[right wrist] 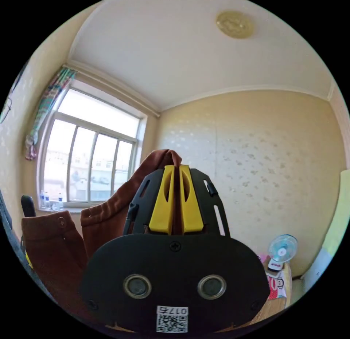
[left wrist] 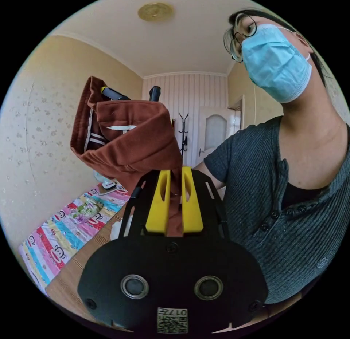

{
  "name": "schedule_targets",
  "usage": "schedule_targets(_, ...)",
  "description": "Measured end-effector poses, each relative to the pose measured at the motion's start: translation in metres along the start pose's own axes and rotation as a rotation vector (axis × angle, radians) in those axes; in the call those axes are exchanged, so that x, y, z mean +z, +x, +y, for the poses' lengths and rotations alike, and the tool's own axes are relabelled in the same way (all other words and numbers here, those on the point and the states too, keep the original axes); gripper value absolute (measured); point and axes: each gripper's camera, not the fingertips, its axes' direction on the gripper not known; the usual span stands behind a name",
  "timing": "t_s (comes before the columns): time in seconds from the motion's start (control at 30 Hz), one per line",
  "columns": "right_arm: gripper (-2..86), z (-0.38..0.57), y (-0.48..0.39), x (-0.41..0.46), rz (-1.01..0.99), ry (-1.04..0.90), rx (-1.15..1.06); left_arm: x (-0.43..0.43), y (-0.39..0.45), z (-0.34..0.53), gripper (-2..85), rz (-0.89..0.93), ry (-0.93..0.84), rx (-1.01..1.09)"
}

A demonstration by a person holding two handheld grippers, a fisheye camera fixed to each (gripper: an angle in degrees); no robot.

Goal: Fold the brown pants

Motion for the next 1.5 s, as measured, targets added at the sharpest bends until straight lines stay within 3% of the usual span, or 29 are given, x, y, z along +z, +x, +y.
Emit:
schedule_targets(0.13, 4.2, -0.018, -0.002, 0.162, -0.372, -0.206, 0.04, -0.086, -0.012, -0.009, 5.1, -0.2, 0.001, -0.146)
schedule_targets(0.2, 6.8, 0.02, -0.019, 0.283, -0.541, -0.478, 0.113, -0.142, -0.038, 0.016, 5.5, -0.287, 0.015, -0.376)
schedule_targets(0.23, 8.0, 0.037, -0.025, 0.312, -0.556, -0.564, 0.135, -0.154, -0.045, 0.026, 5.8, -0.31, 0.008, -0.442)
schedule_targets(0.3, 11.3, 0.124, -0.053, 0.401, -0.536, -0.949, 0.187, -0.199, -0.078, 0.088, 8.9, -0.447, -0.107, -0.782)
schedule_targets(0.43, 10.0, 0.281, -0.061, 0.421, -0.596, -1.258, 0.342, -0.264, -0.101, 0.219, 13.5, -0.624, -0.352, -1.274)
schedule_targets(0.5, 8.3, 0.396, -0.034, 0.389, -0.699, -1.459, 0.615, -0.304, -0.101, 0.301, 15.8, -0.574, -0.452, -1.558)
schedule_targets(0.63, 3.8, 0.529, 0.049, 0.269, -0.701, -1.532, 1.175, -0.359, -0.1, 0.371, 15.9, -0.386, -0.349, -1.829)
schedule_targets(0.73, 1.8, 0.572, 0.135, 0.131, -0.537, -1.338, 1.613, -0.401, -0.12, 0.391, 15.9, -0.294, -0.199, -1.959)
schedule_targets(0.83, 1.0, 0.566, 0.198, -0.035, -0.182, -0.896, 1.977, -0.432, -0.153, 0.401, 15.9, -0.2, 0.026, -2.045)
schedule_targets(0.9, 0.7, 0.539, 0.203, -0.162, 0.11, -0.403, 2.135, -0.448, -0.179, 0.409, 16.0, -0.175, 0.158, -2.136)
schedule_targets(1.0, 0.5, 0.498, 0.168, -0.264, 0.354, 0.128, 2.137, -0.459, -0.201, 0.416, 15.8, -0.165, 0.347, -2.254)
schedule_targets(1.1, 0.4, 0.464, 0.123, -0.308, 0.455, 0.42, 2.063, -0.462, -0.212, 0.412, 12.0, -0.157, 0.609, -2.333)
schedule_targets(1.17, 0.4, 0.451, 0.101, -0.316, 0.457, 0.486, 2.044, -0.461, -0.213, 0.403, 8.1, -0.156, 0.722, -2.372)
schedule_targets(1.27, 0.4, 0.434, 0.067, -0.314, 0.47, 0.513, 2.068, -0.465, -0.217, 0.378, 5.1, -0.121, 0.73, -2.392)
schedule_targets(1.33, 0.4, 0.428, 0.05, -0.314, 0.48, 0.58, 2.14, -0.481, -0.23, 0.362, 4.4, -0.047, 0.599, -2.327)
schedule_targets(1.37, 0.5, 0.421, 0.043, -0.317, 0.481, 0.685, 2.145, -0.498, -0.244, 0.349, 4.2, 0.008, 0.377, -2.253)
schedule_targets(1.4, 0.5, 0.41, 0.042, -0.323, 0.472, 0.808, 2.086, -0.518, -0.26, 0.332, 4.2, 0.011, 0.048, -2.153)
schedule_targets(1.47, 0.6, 0.392, 0.049, -0.331, 0.452, 0.892, 2.006, -0.547, -0.273, 0.305, 4.2, -0.056, -0.387, -1.979)
schedule_targets(1.5, 0.7, 0.379, 0.06, -0.336, 0.44, 0.857, 2.006, -0.57, -0.272, 0.294, 4.3, -0.143, -0.477, -1.95)
